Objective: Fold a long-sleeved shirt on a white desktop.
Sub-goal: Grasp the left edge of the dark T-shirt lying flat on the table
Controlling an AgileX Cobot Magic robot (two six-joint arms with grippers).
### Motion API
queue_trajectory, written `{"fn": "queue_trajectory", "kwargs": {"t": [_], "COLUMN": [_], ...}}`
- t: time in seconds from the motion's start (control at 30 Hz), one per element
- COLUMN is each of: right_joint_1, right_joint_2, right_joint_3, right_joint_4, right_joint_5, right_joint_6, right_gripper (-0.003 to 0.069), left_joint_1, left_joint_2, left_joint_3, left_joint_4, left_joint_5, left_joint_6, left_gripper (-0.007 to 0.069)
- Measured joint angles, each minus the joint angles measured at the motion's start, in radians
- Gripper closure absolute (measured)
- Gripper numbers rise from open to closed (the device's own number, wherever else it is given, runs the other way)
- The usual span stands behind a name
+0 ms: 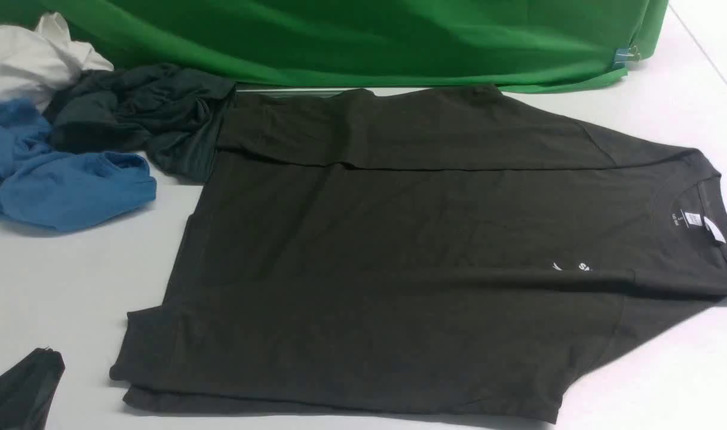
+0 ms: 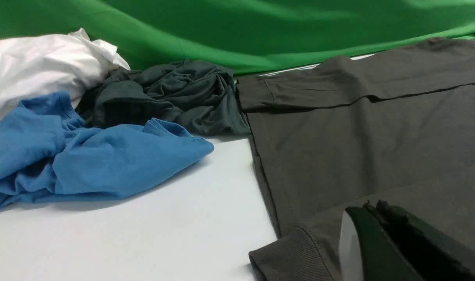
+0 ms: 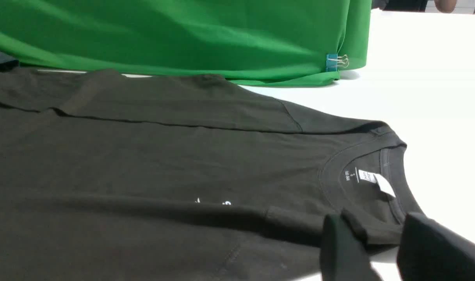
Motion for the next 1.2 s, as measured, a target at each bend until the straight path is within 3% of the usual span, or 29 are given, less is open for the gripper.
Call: {"fn": "queue_trajectory", "kwargs": {"t": [1.0, 1.07, 1.2], "right_joint_1": [0.0, 0.0, 0.0], "right_joint_2": [0.0, 0.0, 0.0], "right_joint_3": [0.0, 0.0, 0.0], "right_joint_4": [0.0, 0.0, 0.0], "right_joint_5": [-0.002, -0.002, -0.002], "right_joint_6": [0.0, 0.0, 0.0], "right_gripper": [0.0417, 0.0417, 0.0417], "left_joint_1": [0.0, 0.0, 0.0], "left_joint_2": [0.0, 0.0, 0.0], "left_joint_3": [0.0, 0.0, 0.0], "left_joint_4": [0.0, -0.063, -0.373], "left_joint_5": [-0.022, -0.06, -0.16], "left_joint_6": [0.0, -0.012, -0.104], "left_gripper": [0.0604, 0.0604, 0.0604]}}
